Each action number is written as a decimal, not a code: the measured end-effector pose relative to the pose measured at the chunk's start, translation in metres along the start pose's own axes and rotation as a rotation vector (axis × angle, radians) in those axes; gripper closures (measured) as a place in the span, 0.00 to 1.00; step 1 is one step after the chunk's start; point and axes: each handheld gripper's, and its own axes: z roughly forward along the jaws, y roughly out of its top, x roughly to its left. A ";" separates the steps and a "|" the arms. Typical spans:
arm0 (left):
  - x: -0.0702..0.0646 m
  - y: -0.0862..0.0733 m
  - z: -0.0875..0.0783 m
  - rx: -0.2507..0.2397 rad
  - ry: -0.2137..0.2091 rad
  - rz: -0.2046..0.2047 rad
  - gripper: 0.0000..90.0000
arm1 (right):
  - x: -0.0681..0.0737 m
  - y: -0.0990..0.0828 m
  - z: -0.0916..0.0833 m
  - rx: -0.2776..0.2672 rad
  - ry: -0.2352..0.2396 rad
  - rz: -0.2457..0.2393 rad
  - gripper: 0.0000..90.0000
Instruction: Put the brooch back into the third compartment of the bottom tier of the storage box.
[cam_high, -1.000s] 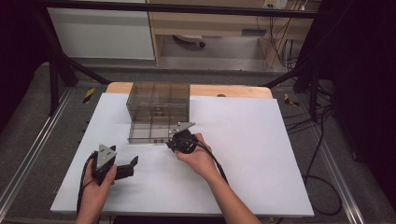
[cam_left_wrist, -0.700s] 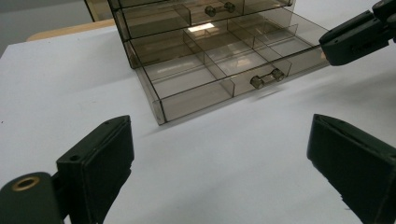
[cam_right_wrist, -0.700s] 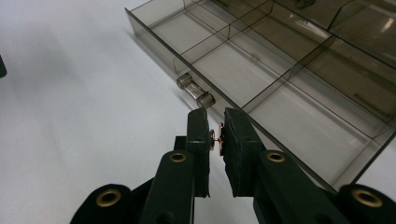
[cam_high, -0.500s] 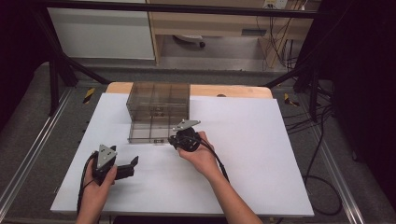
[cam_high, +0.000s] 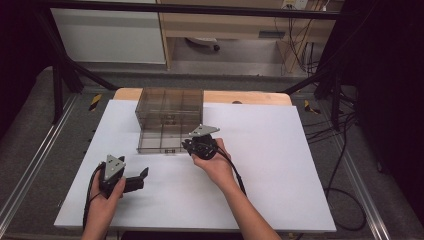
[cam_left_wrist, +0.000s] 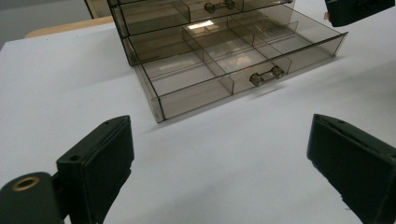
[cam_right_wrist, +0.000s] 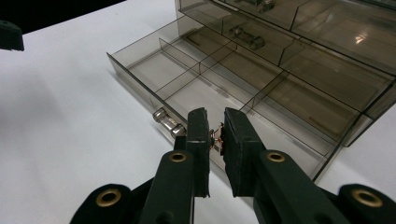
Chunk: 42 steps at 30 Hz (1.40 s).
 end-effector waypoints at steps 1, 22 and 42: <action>0.000 0.000 0.000 0.000 0.000 0.000 0.08 | -0.001 0.000 -0.001 -0.002 -0.002 0.001 0.90; 0.001 -0.001 -0.001 0.004 0.004 -0.007 0.08 | -0.018 0.008 -0.014 -0.085 -0.068 0.054 0.90; 0.002 -0.001 -0.001 0.003 0.006 -0.011 0.08 | -0.029 0.011 -0.009 -0.065 -0.096 0.066 0.90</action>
